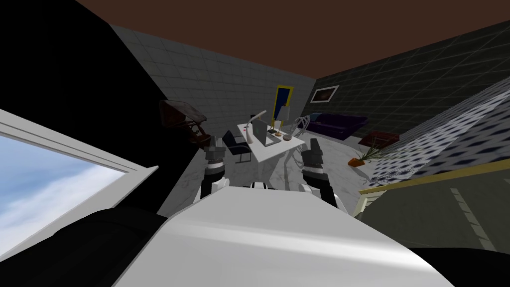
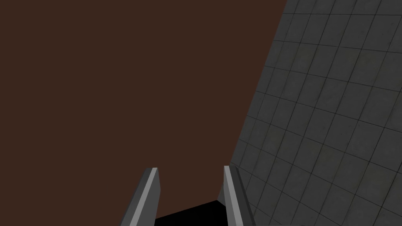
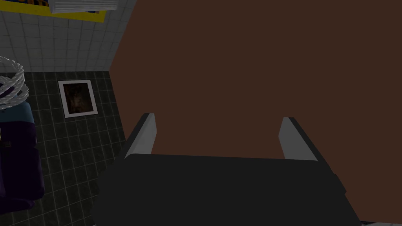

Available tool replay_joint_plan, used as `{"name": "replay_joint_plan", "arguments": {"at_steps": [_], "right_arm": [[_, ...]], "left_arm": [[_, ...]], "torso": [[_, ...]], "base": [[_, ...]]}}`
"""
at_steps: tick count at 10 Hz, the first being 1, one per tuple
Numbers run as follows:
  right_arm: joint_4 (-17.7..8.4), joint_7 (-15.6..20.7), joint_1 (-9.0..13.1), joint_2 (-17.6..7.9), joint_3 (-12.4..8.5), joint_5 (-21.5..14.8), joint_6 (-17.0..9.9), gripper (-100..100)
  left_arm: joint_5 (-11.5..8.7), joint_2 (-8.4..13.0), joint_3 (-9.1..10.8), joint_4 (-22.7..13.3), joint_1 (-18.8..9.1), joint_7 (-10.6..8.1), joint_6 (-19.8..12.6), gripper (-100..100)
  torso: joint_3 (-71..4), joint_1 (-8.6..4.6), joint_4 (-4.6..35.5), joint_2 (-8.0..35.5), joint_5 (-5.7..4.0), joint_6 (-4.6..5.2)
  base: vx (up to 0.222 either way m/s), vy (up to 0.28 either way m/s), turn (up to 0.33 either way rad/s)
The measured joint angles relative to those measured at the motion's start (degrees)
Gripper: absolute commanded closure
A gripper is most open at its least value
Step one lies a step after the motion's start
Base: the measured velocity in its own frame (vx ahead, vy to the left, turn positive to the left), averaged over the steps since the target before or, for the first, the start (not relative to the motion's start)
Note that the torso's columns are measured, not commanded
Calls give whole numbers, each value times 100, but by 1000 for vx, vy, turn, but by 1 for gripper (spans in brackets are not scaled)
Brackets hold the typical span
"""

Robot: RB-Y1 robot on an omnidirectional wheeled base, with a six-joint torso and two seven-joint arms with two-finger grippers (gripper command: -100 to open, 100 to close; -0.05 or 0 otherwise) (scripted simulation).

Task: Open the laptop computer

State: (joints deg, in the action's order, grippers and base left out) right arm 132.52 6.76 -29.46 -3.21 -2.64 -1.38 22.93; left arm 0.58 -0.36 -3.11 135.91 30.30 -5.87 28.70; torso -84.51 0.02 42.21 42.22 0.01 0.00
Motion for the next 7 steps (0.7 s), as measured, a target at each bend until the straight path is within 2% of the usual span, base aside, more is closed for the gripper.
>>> {"name": "replay_joint_plan", "arguments": {"at_steps": [3, 7], "right_arm": [[-344, -291, 220, -369, -34, 528, -139, -100], [-609, -557, 433, -585, -36, 1130, -342, -100]], "left_arm": [[0, 0, 0, 0, 0, 0, 0, 0], [0, 0, 0, 0, 0, 0, 0, 0]], "torso": [[-6, 0, 7, 5, 0, 0], [-5, -2, 7, 6, -1, -1]], "base": [[1, 21, 29], [3, 16, 22]]}}
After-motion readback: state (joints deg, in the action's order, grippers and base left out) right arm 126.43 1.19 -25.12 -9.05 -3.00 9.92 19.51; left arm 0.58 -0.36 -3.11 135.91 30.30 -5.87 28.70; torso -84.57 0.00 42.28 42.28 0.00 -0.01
